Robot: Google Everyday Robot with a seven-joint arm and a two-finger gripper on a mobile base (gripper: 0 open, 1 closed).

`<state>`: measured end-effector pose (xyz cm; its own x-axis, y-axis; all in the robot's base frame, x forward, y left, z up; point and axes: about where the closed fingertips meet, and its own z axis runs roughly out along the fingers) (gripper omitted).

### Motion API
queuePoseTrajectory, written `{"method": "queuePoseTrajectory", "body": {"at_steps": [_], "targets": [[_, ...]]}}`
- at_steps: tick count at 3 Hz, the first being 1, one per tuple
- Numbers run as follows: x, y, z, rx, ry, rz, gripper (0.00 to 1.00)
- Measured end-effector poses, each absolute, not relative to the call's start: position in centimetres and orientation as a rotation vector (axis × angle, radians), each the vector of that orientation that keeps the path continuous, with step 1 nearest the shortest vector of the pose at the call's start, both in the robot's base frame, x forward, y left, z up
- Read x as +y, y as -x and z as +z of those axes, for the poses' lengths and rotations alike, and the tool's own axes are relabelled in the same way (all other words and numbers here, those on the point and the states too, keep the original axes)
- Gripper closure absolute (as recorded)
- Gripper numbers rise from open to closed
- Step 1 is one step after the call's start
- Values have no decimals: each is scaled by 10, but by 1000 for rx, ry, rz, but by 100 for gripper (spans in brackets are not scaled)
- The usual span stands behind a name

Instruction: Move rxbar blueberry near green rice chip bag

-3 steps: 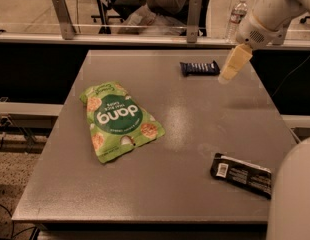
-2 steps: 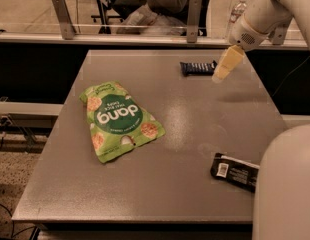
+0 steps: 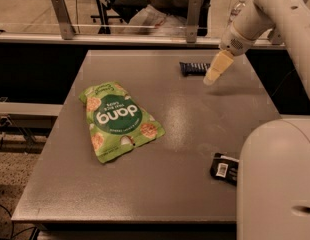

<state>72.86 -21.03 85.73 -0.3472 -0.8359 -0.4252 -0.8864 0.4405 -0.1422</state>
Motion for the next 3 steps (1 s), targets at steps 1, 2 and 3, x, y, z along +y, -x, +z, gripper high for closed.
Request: {"method": "queuePoseTrajectory", "body": {"at_steps": [1,2,3], "targets": [[-206,-734,844,2305,1417,189,0],[-203,-735,832,2364,1361,240,0],[-200,-737,830,2389,1346,252,16]]}}
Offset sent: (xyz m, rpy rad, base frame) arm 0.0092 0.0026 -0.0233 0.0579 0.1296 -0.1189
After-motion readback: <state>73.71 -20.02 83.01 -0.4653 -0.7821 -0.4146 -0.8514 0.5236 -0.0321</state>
